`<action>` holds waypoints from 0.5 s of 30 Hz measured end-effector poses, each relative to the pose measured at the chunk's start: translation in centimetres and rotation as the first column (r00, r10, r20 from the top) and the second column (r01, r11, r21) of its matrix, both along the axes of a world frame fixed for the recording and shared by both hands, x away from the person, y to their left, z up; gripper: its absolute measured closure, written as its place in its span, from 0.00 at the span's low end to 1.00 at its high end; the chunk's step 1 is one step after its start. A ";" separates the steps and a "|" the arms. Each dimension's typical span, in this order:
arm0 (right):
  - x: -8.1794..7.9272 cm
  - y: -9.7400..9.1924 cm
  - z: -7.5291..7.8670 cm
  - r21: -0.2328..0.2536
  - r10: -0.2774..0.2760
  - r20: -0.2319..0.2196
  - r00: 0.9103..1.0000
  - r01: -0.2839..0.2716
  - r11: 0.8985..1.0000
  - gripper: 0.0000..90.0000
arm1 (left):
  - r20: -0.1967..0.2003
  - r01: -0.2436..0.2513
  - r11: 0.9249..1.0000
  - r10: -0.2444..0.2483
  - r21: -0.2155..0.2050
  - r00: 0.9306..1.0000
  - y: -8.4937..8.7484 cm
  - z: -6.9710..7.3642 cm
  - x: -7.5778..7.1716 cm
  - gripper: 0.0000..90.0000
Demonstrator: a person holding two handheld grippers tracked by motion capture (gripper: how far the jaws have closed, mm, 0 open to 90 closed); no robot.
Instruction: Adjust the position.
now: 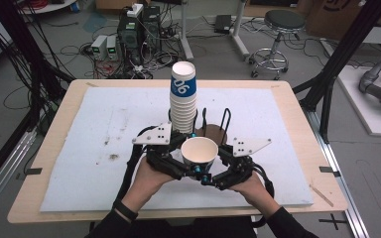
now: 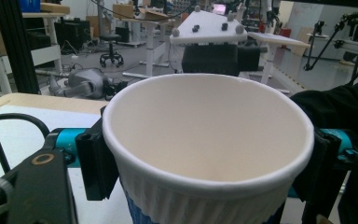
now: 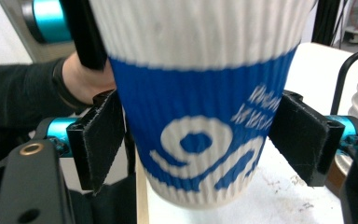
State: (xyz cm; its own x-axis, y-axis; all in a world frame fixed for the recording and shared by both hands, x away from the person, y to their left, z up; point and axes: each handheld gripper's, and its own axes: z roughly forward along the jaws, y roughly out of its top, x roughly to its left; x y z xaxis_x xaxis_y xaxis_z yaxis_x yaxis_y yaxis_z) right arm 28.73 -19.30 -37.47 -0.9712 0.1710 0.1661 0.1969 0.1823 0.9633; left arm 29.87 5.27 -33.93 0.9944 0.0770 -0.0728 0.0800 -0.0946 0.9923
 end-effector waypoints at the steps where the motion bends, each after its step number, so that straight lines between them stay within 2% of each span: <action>1: 0.0 -0.1 0.0 0.018 0.000 -0.010 1.000 0.000 1.000 0.23 | 0.000 0.000 1.000 0.000 0.001 1.000 0.0 0.0 0.0 0.27; 5: 0.1 -0.1 0.1 0.042 0.001 -0.028 1.000 0.000 0.999 0.23 | 0.002 0.002 1.000 -0.002 0.005 1.000 -0.3 -0.2 -0.1 0.27; 9: 0.1 0.0 0.1 0.047 0.010 -0.020 1.000 -0.009 0.999 0.28 | 0.001 0.001 1.000 -0.001 0.002 1.000 -0.4 -0.3 0.0 0.27; 15: 0.1 -0.1 0.1 0.042 0.007 -0.012 1.000 -0.007 0.999 0.29 | -0.011 -0.006 1.000 0.005 -0.006 1.000 -0.4 -0.4 0.0 0.24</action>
State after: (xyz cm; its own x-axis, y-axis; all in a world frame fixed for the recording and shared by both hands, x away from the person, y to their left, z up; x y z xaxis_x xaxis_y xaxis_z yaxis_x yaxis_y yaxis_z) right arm 28.84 -19.35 -37.38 -0.9702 0.1570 0.1847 0.2073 0.1428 0.9678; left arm 29.89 4.90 -34.34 0.9931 0.0820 -0.0843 0.0915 -0.0885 0.9919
